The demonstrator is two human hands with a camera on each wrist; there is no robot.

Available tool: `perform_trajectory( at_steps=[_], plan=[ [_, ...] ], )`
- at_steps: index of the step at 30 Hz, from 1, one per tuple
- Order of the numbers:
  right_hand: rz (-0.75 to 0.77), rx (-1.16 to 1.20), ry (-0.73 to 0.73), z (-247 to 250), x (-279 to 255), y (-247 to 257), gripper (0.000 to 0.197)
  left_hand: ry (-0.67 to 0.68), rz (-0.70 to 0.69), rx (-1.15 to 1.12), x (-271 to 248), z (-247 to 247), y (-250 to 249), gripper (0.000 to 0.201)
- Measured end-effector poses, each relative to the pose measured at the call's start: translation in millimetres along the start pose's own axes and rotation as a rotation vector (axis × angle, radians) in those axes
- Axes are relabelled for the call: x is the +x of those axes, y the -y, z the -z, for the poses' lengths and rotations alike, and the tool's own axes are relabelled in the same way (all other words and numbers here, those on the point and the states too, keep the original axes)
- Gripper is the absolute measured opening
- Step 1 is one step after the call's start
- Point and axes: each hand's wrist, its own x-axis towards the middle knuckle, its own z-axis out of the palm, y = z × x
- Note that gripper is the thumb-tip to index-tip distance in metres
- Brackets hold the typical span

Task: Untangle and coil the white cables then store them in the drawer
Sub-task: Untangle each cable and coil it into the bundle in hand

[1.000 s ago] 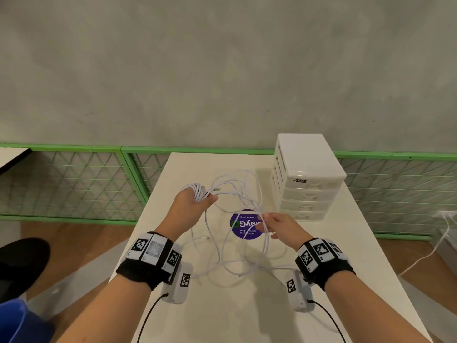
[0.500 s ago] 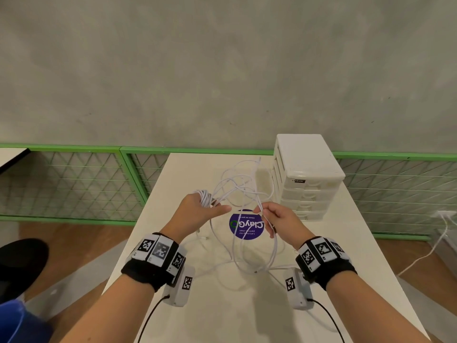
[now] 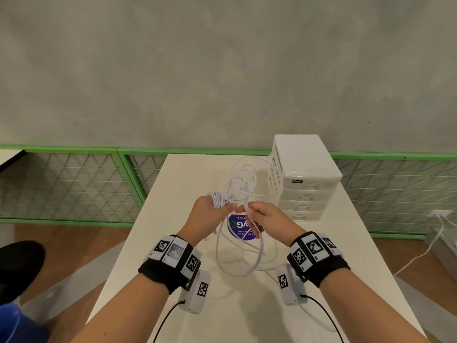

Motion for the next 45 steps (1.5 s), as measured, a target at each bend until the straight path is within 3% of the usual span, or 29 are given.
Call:
perform_trajectory(
  at_steps=[3, 8, 15, 21, 29, 36, 40, 45],
  plan=[
    [-0.058, 0.031, -0.08, 7.6, 0.2, -7.2, 0.02, -0.127, 0.041, 0.019, 6.8, 11.1, 4.2, 0.04],
    [-0.059, 0.059, -0.208, 17.1, -3.2, -13.3, 0.016, -0.224, 0.059, 0.021, 14.2, 28.9, 11.7, 0.04],
    [-0.092, 0.044, -0.374, 22.2, -2.7, -21.1, 0.016, -0.27, 0.071, 0.02, 18.6, 41.7, 18.2, 0.039],
    [-0.067, 0.049, -0.442, 23.0, -1.4, -26.3, 0.024, -0.209, 0.023, 0.077, 15.2, 40.7, 20.1, 0.047],
    [0.039, -0.03, -0.364, 13.4, 4.3, -13.6, 0.026, -0.148, -0.121, 0.235, 4.9, 32.1, 13.0, 0.045],
    [-0.041, -0.231, -0.61, 27.5, 6.8, -30.5, 0.019, -0.108, -0.107, 0.24, 2.8, 36.0, 13.9, 0.049],
    [-0.074, -0.288, -0.726, 32.3, 8.8, -33.9, 0.033, -0.089, -0.087, 0.186, 4.8, 37.6, 17.5, 0.043],
    [-0.09, -0.192, -0.72, 34.7, 8.8, -39.3, 0.039, -0.013, -0.091, 0.157, 4.3, 39.0, 14.4, 0.043]
  ],
)
